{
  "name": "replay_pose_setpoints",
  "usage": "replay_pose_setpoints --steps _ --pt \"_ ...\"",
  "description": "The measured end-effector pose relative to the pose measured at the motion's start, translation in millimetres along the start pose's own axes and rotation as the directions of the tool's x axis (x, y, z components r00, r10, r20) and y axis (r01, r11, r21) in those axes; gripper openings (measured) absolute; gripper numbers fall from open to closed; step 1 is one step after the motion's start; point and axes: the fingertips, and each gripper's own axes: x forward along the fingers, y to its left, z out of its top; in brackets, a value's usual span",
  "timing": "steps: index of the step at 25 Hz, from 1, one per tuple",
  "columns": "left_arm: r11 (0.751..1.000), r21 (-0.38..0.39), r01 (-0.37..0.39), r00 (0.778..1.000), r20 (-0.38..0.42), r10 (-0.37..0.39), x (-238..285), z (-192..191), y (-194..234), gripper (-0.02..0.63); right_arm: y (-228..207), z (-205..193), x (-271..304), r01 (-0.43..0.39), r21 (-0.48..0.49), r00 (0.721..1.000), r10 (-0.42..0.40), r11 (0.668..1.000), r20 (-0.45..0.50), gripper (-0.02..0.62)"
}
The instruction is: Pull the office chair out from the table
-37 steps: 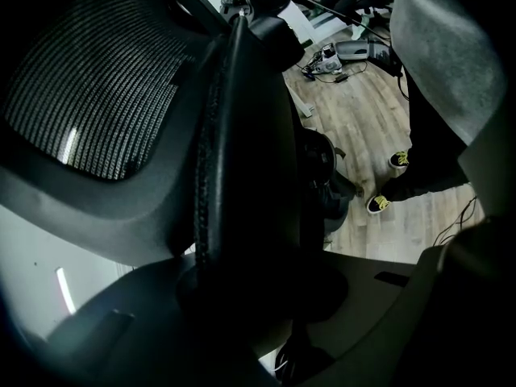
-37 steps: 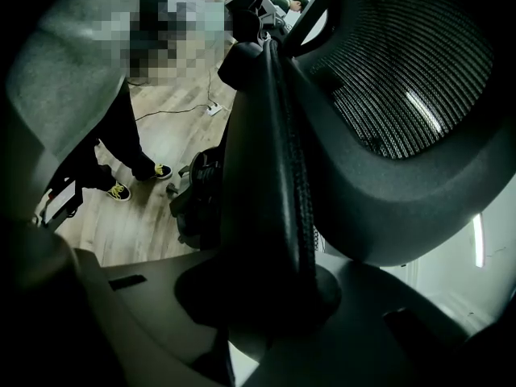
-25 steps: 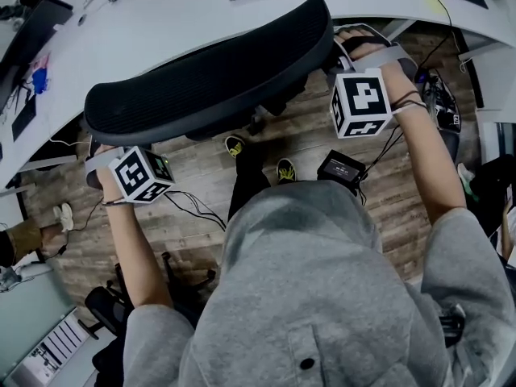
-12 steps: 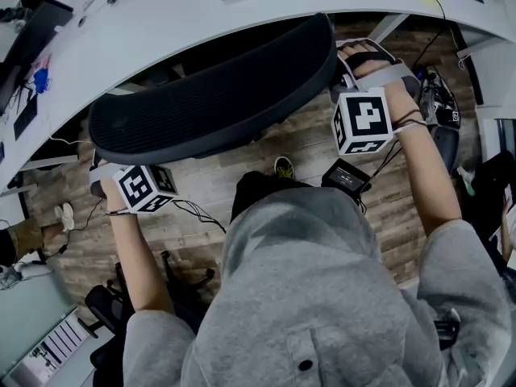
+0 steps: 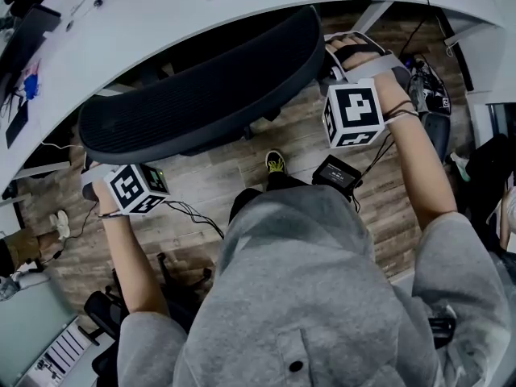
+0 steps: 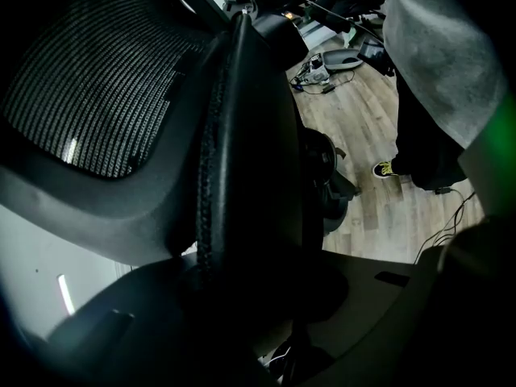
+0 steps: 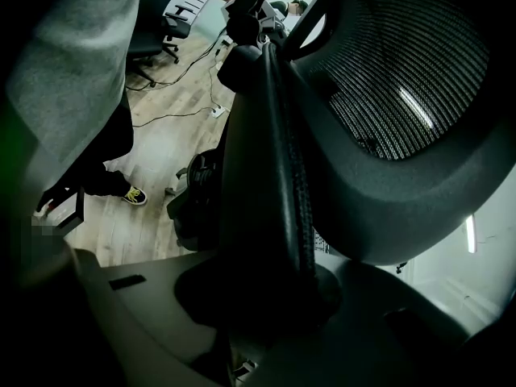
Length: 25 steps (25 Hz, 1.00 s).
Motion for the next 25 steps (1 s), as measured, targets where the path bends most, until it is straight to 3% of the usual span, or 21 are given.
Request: replay_pose_setpoints --steps 12,25 --pt "0.999 0.009 0.031 0.999 0.035 -0.031 -28.4 17.1 -22.6 0.097 30.1 -2.2 -32.2 -0.001 0.013 1.000 0.001 1.000 -0.018 0.084" --pt "0.999 0.020 0.035 0.999 0.040 -0.036 -79.6 17.1 -76.6 0.097 83.4 10.4 -83.5 0.001 0.025 1.000 0.000 1.000 -0.022 0.084"
